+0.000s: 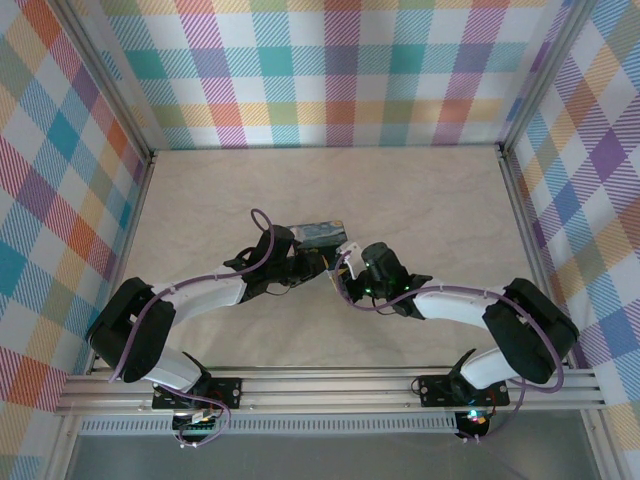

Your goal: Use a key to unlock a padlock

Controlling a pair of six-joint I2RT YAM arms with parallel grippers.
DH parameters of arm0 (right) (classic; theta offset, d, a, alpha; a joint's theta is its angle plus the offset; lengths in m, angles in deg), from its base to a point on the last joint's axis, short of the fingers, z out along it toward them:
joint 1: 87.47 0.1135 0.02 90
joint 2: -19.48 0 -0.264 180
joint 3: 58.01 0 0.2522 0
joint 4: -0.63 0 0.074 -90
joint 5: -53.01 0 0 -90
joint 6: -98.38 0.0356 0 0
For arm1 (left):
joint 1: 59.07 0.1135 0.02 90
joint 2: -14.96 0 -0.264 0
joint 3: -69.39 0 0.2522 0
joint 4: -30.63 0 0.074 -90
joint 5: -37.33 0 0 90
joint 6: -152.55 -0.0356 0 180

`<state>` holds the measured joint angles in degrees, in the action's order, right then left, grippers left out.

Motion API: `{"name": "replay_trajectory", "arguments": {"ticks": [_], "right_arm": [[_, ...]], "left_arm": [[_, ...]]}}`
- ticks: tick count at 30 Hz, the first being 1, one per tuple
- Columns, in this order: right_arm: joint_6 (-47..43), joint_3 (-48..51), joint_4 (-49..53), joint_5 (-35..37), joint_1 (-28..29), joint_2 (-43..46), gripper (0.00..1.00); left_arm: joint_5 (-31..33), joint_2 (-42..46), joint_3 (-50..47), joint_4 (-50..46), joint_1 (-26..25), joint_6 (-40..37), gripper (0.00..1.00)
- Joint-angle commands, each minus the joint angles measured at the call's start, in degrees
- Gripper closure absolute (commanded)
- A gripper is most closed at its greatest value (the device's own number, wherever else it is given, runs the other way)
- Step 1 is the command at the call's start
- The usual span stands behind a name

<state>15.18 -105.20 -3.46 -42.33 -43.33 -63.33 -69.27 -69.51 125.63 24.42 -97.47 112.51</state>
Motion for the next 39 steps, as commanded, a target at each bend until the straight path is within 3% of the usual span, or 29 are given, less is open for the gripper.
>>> {"name": "replay_trajectory", "arguments": {"ticks": [1, 13, 25, 39], "right_arm": [[-2.14, -1.36, -7.20, 2.53, 0.58, -0.33, 1.00], [-5.17, -2.03, -9.70, 4.99, 1.82, -1.17, 1.00], [-3.44, -3.16, -12.37, 2.69, 1.76, -2.10, 1.00], [12.60, -4.48, -5.50, -6.80, 1.12, -8.30, 1.00]], "left_arm": [[-1.45, 1.57, 0.45, -1.10, -1.09, -0.03, 0.90], [-0.37, 0.02, 1.71, -2.05, -2.30, 1.46, 0.90], [-0.12, -1.85, 2.02, -1.31, -3.44, 2.36, 0.91], [-2.28, -6.35, 0.08, 4.87, -2.66, 2.54, 0.88]]}}
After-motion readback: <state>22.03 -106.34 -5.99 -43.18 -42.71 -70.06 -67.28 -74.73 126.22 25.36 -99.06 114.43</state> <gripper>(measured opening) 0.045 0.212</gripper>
